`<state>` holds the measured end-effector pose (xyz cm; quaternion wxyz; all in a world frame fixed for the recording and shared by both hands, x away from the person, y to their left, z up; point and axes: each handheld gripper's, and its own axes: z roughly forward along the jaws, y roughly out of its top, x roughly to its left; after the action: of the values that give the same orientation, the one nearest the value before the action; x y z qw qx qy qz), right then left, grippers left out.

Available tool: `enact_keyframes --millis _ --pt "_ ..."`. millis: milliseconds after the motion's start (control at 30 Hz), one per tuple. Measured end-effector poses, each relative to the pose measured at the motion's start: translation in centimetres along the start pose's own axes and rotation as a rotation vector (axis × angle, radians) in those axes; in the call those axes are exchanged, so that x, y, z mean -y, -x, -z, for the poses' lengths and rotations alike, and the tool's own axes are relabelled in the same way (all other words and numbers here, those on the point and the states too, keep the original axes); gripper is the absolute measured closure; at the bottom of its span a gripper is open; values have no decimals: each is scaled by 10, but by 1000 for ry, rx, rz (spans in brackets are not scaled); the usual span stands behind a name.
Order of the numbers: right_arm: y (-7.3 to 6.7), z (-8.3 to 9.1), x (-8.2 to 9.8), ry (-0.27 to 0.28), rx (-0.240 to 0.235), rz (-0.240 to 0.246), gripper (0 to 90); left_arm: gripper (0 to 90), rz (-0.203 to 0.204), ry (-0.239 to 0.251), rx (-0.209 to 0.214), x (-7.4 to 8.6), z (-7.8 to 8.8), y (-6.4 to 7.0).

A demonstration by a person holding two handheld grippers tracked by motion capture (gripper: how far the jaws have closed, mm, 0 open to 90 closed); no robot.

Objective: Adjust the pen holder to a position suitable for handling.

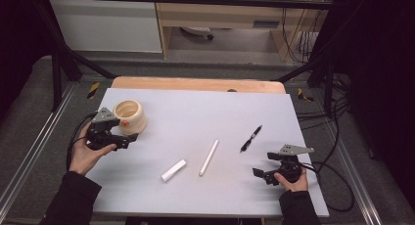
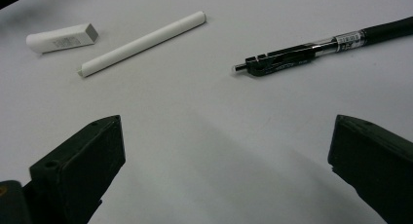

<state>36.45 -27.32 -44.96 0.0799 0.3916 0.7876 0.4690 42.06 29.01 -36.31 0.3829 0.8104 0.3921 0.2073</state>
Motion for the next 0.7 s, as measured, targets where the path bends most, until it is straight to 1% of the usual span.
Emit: enact_keyframes --millis 133,300,333,367,467,567,633,700 --pt "0 0 0 0 -1 -4 7 127 2 -1 -18 -8 -5 -4" --pt "0 0 0 -2 1 0 7 161 3 -13 -27 -14 -10 -8" --pt "0 0 0 -2 1 0 7 168 -4 -22 -43 -17 -13 -10" --pt "0 0 0 -3 1 -1 7 174 -6 -23 -48 -19 -14 -11" --pt "0 -1 0 -5 1 -1 7 201 -1 -20 -52 -22 -16 -13" --pt "0 -1 0 -6 -2 -5 7 224 -5 -33 -57 -26 -20 -15" --pt "0 -1 0 -5 -1 -3 7 240 -9 -32 -62 -28 -22 -16" --pt "0 -1 0 -6 0 -3 7 277 -8 -25 -67 -30 -26 -18"
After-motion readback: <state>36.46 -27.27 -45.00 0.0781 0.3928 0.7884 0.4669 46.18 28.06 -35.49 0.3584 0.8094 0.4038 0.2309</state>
